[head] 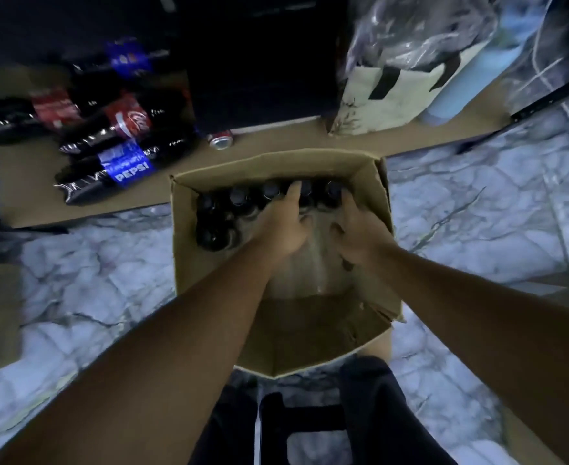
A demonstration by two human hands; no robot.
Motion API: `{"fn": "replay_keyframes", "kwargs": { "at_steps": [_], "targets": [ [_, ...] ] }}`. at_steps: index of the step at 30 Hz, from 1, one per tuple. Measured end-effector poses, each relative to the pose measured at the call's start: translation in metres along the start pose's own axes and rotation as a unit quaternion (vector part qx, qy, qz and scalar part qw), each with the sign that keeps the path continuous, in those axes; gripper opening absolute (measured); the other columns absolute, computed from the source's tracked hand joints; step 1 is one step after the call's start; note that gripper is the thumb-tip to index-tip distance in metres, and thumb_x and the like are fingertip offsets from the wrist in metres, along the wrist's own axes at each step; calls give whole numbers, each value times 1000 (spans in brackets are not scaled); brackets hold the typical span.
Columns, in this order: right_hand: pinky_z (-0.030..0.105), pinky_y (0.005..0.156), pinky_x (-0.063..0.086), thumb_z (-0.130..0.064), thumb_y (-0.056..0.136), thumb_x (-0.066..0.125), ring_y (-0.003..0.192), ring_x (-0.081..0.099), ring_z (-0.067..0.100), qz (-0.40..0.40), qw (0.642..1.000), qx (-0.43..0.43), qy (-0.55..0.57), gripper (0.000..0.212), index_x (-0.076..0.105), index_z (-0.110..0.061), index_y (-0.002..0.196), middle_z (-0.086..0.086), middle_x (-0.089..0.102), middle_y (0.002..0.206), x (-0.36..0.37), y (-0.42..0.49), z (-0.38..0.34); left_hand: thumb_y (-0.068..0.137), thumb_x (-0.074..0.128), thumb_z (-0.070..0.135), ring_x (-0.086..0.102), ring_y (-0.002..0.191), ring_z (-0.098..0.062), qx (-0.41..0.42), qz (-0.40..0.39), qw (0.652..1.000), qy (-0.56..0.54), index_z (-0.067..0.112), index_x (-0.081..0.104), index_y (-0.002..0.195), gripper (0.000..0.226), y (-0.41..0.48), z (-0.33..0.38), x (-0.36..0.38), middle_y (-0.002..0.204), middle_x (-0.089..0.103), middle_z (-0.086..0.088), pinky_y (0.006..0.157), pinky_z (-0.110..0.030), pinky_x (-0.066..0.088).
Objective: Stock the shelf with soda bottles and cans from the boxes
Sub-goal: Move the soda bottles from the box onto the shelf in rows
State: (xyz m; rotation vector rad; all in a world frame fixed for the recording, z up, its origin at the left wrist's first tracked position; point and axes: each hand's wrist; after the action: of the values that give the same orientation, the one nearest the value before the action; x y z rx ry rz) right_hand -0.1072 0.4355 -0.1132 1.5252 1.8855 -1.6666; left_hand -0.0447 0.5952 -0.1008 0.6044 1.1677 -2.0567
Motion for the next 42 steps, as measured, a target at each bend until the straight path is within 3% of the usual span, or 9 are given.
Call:
{"fn": "replay_keyframes", "kwargs": {
  "at_steps": [2, 5, 7, 10, 14, 23, 30, 35, 42],
  "targets": [
    [36, 77, 49, -30, 102, 49, 102, 63, 36, 24, 999, -5, 33, 81, -5, -18, 162, 24, 44, 148, 9, 27, 1, 100, 57, 31, 58, 119, -37, 4, 10, 1000, 4, 24, 17, 162, 74, 23, -3, 9, 139, 56, -17, 89, -42, 51],
    [38, 89, 46, -31, 101, 53, 118, 57, 35, 75, 988, 7, 133, 65, 20, -22, 156, 18, 53, 139, 21, 49, -1, 99, 59, 28, 61, 110, -39, 3, 26, 1000, -11, 20, 33, 150, 57, 43, -3, 20, 126, 62, -16, 83, -45, 53],
    [35, 81, 41, -29, 101, 54, 107, 59, 31, 96, 978, 14, 186, 40, 37, -24, 138, 11, 59, 121, 26, 50, 0, 99, 59, 28, 64, 98, -38, -4, 45, 998, -43, 17, 41, 134, 41, 43, -3, 28, 111, 65, -13, 78, -48, 54],
    [35, 77, 43, -26, 100, 55, 95, 58, 21, 111, 971, 8, 212, 26, 38, -33, 119, 2, 58, 107, 35, 33, 3, 100, 58, 27, 63, 90, -29, 0, 65, 995, -75, 19, 43, 121, 28, 27, -8, 42, 100, 61, -3, 71, -42, 50],
    [44, 81, 54, -21, 99, 56, 95, 61, 22, 83, 976, -6, 200, 29, 39, -34, 119, 3, 62, 109, 51, -4, 8, 100, 58, 21, 64, 95, -28, -31, 63, 993, -93, 26, 43, 122, 28, -12, -20, 56, 108, 64, -6, 73, -41, 50],
    [46, 74, 58, -29, 101, 56, 89, 66, 24, 17, 992, -32, 124, 28, 45, -29, 126, 3, 67, 104, 86, -70, 7, 96, 60, 11, 65, 100, -28, -60, 13, 995, -85, 22, 45, 128, 37, -96, -60, 73, 111, 65, -8, 74, -32, 45],
    [44, 79, 59, -36, 99, 59, 98, 67, 21, -31, 997, -37, 61, 35, 45, -33, 130, -2, 69, 113, 108, -82, -7, 98, 62, 19, 65, 103, -25, -76, -24, 995, -65, 22, 48, 127, 33, -109, -75, 76, 115, 68, -6, 74, -32, 43],
    [39, 75, 56, -36, 98, 61, 93, 66, 20, -13, 996, -48, 78, 32, 50, -31, 127, -3, 69, 105, 75, -106, -19, 98, 63, 20, 65, 101, -24, -83, -24, 992, -88, 25, 47, 123, 31, -137, -60, 41, 115, 67, -4, 80, -40, 54],
    [32, 71, 52, -41, 97, 63, 92, 60, 15, 55, 981, -157, 102, 31, 54, -34, 126, -9, 63, 105, -46, -210, -63, 93, 69, 32, 67, 96, -19, -49, 28, 993, -100, 33, 52, 120, 32, -231, 10, -80, 109, 70, 4, 78, -34, 54]
  ]
}}
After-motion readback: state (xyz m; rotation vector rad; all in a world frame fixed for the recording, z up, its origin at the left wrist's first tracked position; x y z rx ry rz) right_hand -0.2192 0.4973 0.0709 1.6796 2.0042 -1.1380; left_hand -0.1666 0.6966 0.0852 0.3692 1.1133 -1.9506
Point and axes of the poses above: each hand's wrist, its own y-axis towards the middle knuckle, its own x-axis out of the palm, z = x × y
